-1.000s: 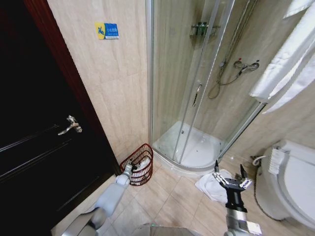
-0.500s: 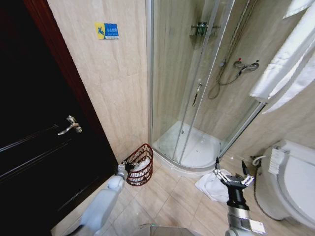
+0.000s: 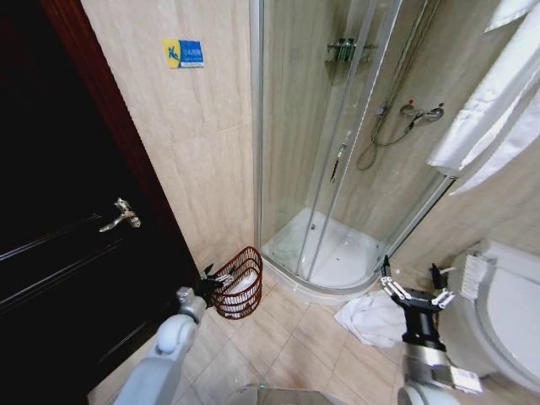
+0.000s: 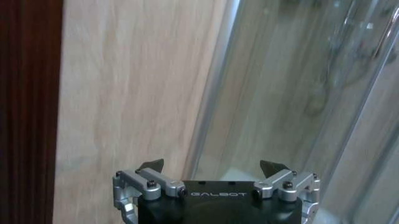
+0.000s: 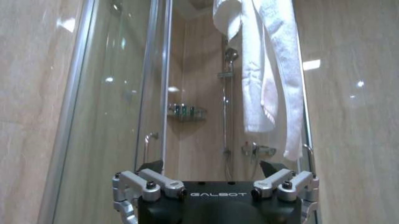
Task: Discard the used towel into the hamper.
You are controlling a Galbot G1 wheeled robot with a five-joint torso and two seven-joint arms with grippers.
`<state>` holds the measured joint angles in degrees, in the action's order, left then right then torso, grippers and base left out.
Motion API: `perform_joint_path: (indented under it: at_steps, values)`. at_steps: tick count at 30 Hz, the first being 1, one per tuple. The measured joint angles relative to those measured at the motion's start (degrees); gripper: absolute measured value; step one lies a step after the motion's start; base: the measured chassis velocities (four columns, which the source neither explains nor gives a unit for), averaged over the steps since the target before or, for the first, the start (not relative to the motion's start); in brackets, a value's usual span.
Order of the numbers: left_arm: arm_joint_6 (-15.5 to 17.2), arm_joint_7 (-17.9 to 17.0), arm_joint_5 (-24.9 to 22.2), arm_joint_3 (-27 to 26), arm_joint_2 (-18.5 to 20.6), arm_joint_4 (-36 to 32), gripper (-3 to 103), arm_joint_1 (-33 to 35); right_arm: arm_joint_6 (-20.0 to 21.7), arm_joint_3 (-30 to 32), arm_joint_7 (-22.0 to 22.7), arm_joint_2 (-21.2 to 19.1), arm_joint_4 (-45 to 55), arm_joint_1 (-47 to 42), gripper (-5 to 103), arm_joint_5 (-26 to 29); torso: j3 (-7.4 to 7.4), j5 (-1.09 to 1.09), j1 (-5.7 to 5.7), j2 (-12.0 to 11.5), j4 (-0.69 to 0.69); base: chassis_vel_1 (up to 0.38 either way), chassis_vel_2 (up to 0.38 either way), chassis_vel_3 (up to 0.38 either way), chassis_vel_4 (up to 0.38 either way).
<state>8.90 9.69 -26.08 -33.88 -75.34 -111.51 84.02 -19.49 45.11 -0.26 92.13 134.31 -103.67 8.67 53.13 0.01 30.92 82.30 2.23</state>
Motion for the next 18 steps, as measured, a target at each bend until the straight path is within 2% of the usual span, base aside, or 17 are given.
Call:
perform_joint_path:
  at_steps: [9,18]
  values:
    - [1.8,0.1,2.3,-3.9,-5.0,-10.8,100,7.1,2.2,-0.2,0.1,0.0,3.0,0.3,100,0.7,0.0,0.0,0.0,0.0,0.0,0.0,0.0,0.0,0.0]
    - [-0.3,1.2,7.9,-4.4,-13.4,-19.3,100,12.9,5.5,-0.6,0.6,-0.4,5.2,1.4,100,1.9,0.01,0.0,0.01,0.0,0.0,0.0,0.0,0.0,0.0]
